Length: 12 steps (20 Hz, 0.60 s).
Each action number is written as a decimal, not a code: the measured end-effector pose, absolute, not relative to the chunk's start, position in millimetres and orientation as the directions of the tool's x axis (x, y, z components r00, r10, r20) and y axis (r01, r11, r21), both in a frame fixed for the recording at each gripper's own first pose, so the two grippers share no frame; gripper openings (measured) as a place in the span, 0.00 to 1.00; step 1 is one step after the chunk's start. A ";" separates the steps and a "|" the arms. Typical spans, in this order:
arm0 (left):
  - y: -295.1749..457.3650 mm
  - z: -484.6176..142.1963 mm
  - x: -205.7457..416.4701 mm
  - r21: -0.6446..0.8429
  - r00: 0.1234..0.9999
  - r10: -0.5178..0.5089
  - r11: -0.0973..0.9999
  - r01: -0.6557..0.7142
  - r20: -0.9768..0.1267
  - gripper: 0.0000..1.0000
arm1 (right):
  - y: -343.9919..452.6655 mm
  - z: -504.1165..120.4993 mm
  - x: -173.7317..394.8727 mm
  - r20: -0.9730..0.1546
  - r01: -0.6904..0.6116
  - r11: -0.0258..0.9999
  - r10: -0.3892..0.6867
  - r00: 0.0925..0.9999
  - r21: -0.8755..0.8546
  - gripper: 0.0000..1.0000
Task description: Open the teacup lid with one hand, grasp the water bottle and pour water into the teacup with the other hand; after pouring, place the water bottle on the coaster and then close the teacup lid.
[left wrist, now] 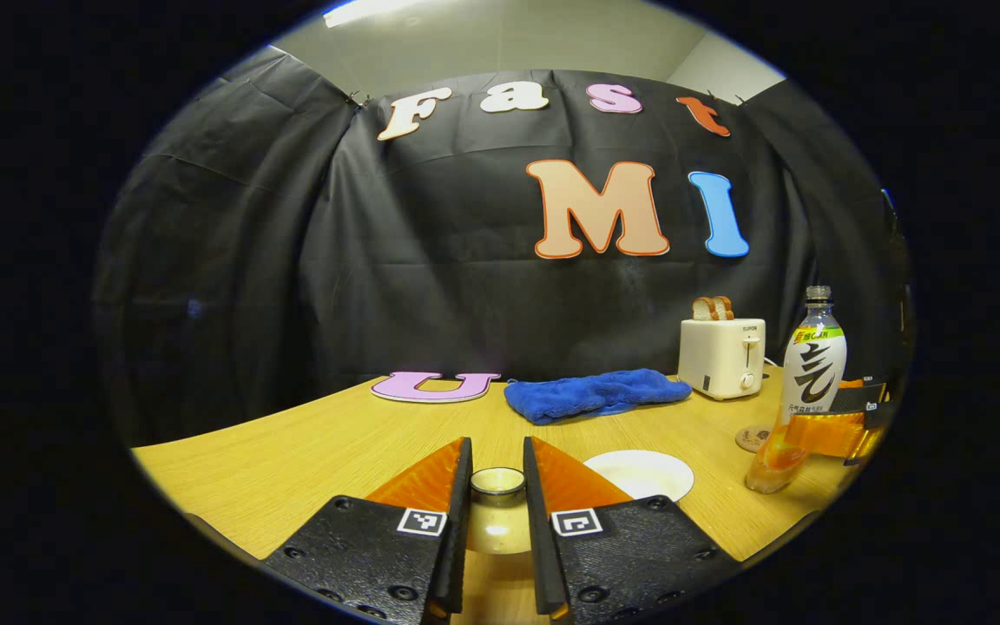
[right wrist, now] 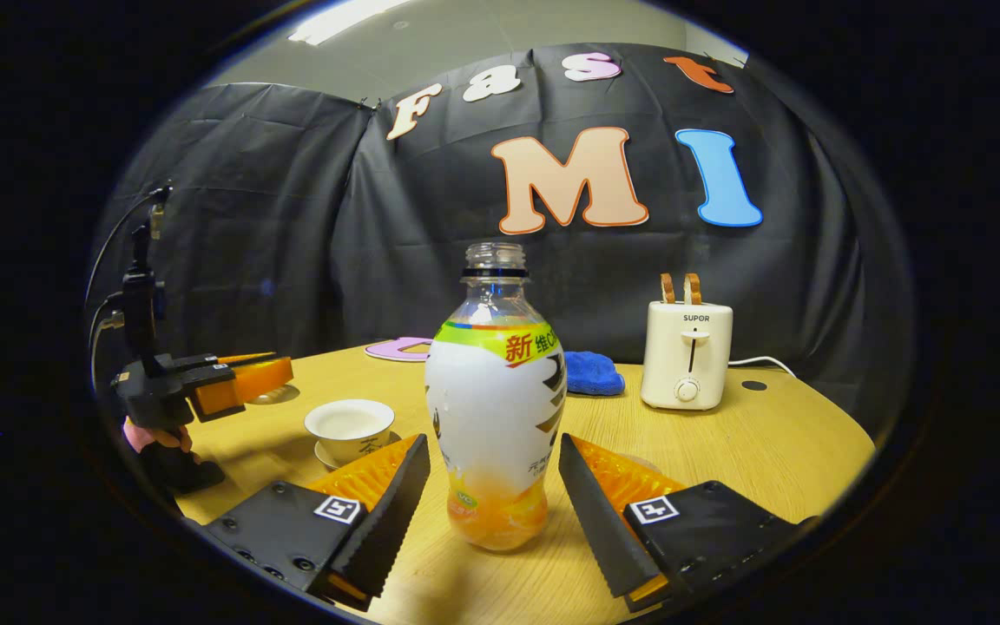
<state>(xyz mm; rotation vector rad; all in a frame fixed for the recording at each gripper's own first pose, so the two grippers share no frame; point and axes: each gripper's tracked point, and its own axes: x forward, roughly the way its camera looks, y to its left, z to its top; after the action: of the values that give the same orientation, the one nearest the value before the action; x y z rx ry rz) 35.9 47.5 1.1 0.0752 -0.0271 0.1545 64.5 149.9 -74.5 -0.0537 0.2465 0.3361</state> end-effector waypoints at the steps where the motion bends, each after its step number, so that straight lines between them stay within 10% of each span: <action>1: 49.7 0.5 36.1 0.073 0.987 0.157 0.985 -0.159 0.033 0.29 | 151.2 -76.3 65.9 -0.256 -0.325 0.945 0.311 0.915 -0.013 0.92; 6: 56.6 0.7 33.7 0.072 0.985 0.168 0.983 -0.170 0.033 0.29 | 153.9 -91.3 74.0 -0.330 -0.311 0.950 0.280 0.901 -0.041 0.94; 12: 58.1 1.2 32.9 0.071 0.985 0.168 0.983 -0.170 0.034 0.29 | 153.9 -89.9 75.5 -0.337 -0.281 0.955 0.236 0.911 -0.091 0.66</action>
<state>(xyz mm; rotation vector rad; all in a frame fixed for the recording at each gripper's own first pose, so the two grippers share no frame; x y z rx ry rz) 32.9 58.1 1.2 0.0743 -0.0282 0.1699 75.5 153.9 -89.9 -0.1389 0.3292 0.2677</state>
